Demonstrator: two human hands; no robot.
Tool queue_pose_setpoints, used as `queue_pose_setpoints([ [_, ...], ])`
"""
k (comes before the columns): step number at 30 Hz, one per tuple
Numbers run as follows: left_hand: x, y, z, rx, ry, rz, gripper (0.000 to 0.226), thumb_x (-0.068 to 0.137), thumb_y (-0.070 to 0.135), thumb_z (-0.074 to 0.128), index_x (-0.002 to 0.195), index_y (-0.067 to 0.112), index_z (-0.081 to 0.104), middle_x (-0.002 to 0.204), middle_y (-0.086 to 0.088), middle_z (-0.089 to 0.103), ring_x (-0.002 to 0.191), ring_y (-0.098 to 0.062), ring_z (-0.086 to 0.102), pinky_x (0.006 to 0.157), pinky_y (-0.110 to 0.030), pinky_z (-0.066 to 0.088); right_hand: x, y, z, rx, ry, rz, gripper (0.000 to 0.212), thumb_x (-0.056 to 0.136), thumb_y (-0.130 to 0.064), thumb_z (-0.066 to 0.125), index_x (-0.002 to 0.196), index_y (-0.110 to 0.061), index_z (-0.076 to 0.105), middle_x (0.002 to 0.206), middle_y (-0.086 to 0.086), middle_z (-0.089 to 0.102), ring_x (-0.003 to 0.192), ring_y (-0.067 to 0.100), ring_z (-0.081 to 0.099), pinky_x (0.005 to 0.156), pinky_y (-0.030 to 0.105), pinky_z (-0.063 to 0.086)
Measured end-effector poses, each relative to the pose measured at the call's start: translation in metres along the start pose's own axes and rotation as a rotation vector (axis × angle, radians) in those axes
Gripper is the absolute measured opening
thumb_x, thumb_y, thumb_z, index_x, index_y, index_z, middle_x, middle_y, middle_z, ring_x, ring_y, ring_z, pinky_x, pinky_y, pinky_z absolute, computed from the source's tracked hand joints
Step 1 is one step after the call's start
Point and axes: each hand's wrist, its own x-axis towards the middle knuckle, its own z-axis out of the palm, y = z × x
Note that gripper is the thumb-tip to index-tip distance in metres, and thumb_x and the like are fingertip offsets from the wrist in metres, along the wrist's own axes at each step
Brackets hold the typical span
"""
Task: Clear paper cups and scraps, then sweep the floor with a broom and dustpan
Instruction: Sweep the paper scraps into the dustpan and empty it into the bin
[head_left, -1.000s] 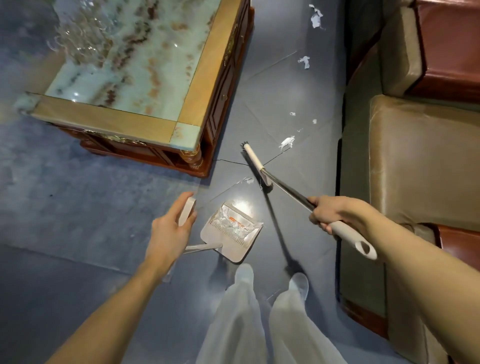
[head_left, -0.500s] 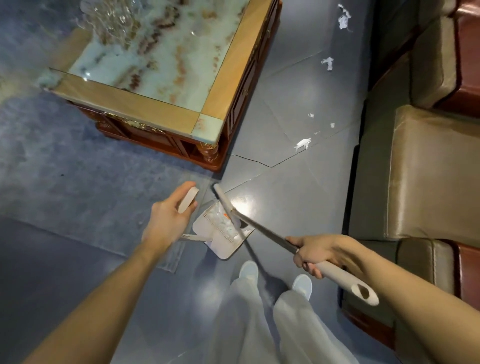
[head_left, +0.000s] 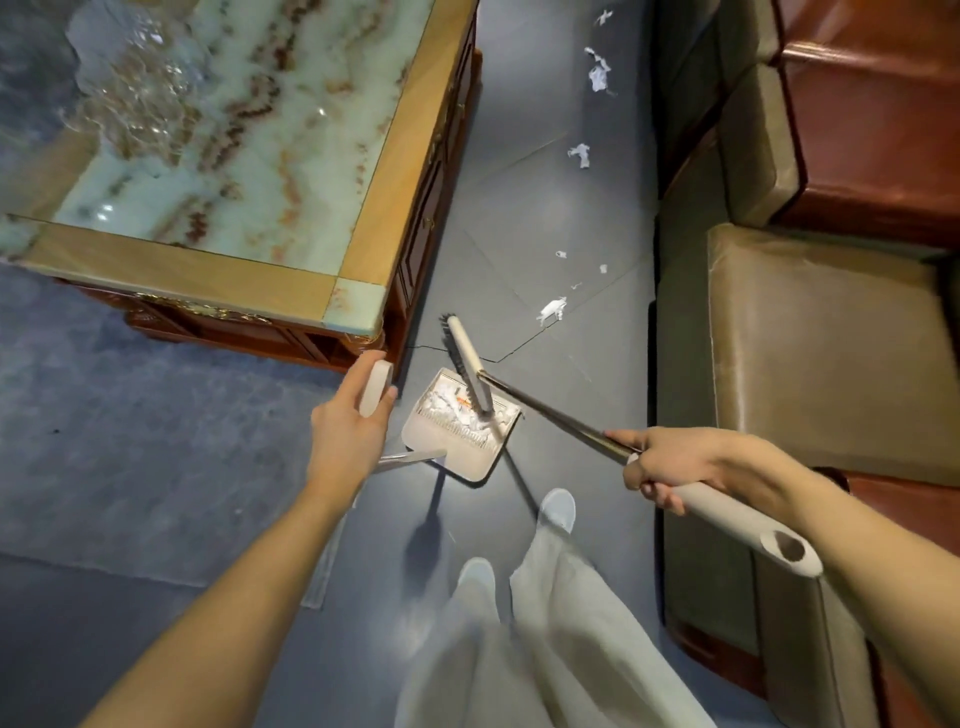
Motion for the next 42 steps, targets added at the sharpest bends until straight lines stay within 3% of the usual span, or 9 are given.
queue_pose_setpoints([
  [4, 0.034, 0.034, 0.038, -0.005, 0.015, 0.027, 0.032, 0.093, 0.025, 0.06, 0.117, 0.046, 0.053, 0.095, 0.0, 0.064, 0.085, -0.034, 0.061, 0.08, -0.048, 0.055, -0.007, -0.009, -0.057, 0.08, 0.043, -0.04, 0.068, 0.088, 0.007, 0.038, 0.139, -0.038, 0.036, 0.049, 0.003, 0.038, 0.034, 0.01, 0.035, 0.032, 0.016, 0.035],
  [12, 0.124, 0.092, 0.132, 0.013, 0.061, 0.058, 0.03, 0.093, 0.019, 0.061, 0.118, 0.034, 0.055, 0.096, 0.009, 0.061, 0.082, 0.0, 0.048, 0.07, -0.005, 0.032, 0.022, -0.05, -0.202, 0.097, 0.127, -0.08, 0.066, 0.089, 0.008, 0.039, 0.14, -0.034, 0.034, 0.044, 0.0, 0.041, 0.031, 0.007, 0.037, 0.033, 0.016, 0.037],
  [20, 0.219, 0.144, 0.191, 0.113, 0.074, 0.018, 0.032, 0.095, 0.027, 0.058, 0.116, 0.047, 0.046, 0.078, 0.016, 0.057, 0.07, 0.002, 0.058, 0.061, -0.021, 0.043, 0.076, -0.103, -0.311, -0.039, 0.194, -0.038, 0.077, 0.088, 0.006, 0.04, 0.151, -0.034, 0.018, 0.043, 0.003, 0.047, 0.031, 0.01, 0.039, 0.035, 0.018, 0.039],
  [25, 0.249, 0.159, 0.211, 0.148, 0.042, 0.03, 0.033, 0.094, 0.028, 0.059, 0.116, 0.049, 0.045, 0.09, 0.001, 0.062, 0.075, -0.014, 0.059, 0.07, -0.028, 0.045, 0.09, -0.116, -0.31, -0.356, 0.183, -0.016, 0.06, 0.083, -0.001, 0.051, 0.137, -0.019, 0.035, 0.083, 0.015, 0.065, 0.052, 0.019, 0.057, 0.057, 0.032, 0.052],
  [28, 0.256, 0.16, 0.211, 0.123, 0.015, 0.009, 0.034, 0.094, 0.028, 0.059, 0.113, 0.052, 0.046, 0.087, 0.006, 0.061, 0.073, -0.017, 0.061, 0.062, -0.041, 0.057, 0.094, -0.114, -0.29, -0.268, 0.068, -0.007, 0.046, 0.084, -0.005, 0.047, 0.129, -0.014, 0.042, 0.076, 0.011, 0.057, 0.052, 0.013, 0.053, 0.055, 0.026, 0.046],
  [32, 0.268, 0.163, 0.209, 0.139, -0.015, 0.109, 0.035, 0.093, 0.023, 0.061, 0.111, 0.05, 0.047, 0.078, 0.017, 0.058, 0.075, -0.002, 0.058, 0.062, -0.022, 0.048, 0.085, -0.114, -0.274, -0.198, -0.033, -0.04, 0.057, 0.09, -0.007, 0.05, 0.141, -0.023, 0.031, 0.065, 0.004, 0.054, 0.052, 0.01, 0.048, 0.054, 0.022, 0.045],
  [37, 0.289, 0.166, 0.193, 0.141, -0.119, 0.133, 0.033, 0.094, 0.025, 0.06, 0.112, 0.05, 0.048, 0.073, 0.005, 0.061, 0.057, -0.015, 0.056, 0.055, -0.039, 0.051, 0.055, -0.127, -0.272, -0.202, -0.014, -0.054, 0.04, 0.095, -0.012, 0.05, 0.132, -0.02, 0.041, 0.064, 0.001, 0.05, 0.047, 0.006, 0.046, 0.045, 0.016, 0.043],
  [40, 0.305, 0.176, 0.185, 0.116, -0.135, 0.132, 0.033, 0.094, 0.025, 0.06, 0.112, 0.05, 0.049, 0.074, -0.001, 0.061, 0.057, -0.021, 0.055, 0.056, -0.044, 0.052, 0.043, -0.141, -0.272, -0.163, 0.012, -0.047, 0.017, 0.094, -0.009, 0.043, 0.105, -0.022, 0.048, 0.064, 0.002, 0.046, 0.046, 0.007, 0.042, 0.045, 0.018, 0.039],
  [42, 0.316, 0.185, 0.183, 0.106, -0.153, 0.133, 0.033, 0.094, 0.024, 0.059, 0.112, 0.05, 0.048, 0.077, -0.006, 0.062, 0.059, -0.026, 0.056, 0.058, -0.047, 0.053, 0.039, -0.149, -0.282, -0.103, 0.039, -0.072, 0.029, 0.089, -0.005, 0.044, 0.108, -0.026, 0.049, 0.062, 0.003, 0.047, 0.046, 0.008, 0.044, 0.045, 0.019, 0.04],
])
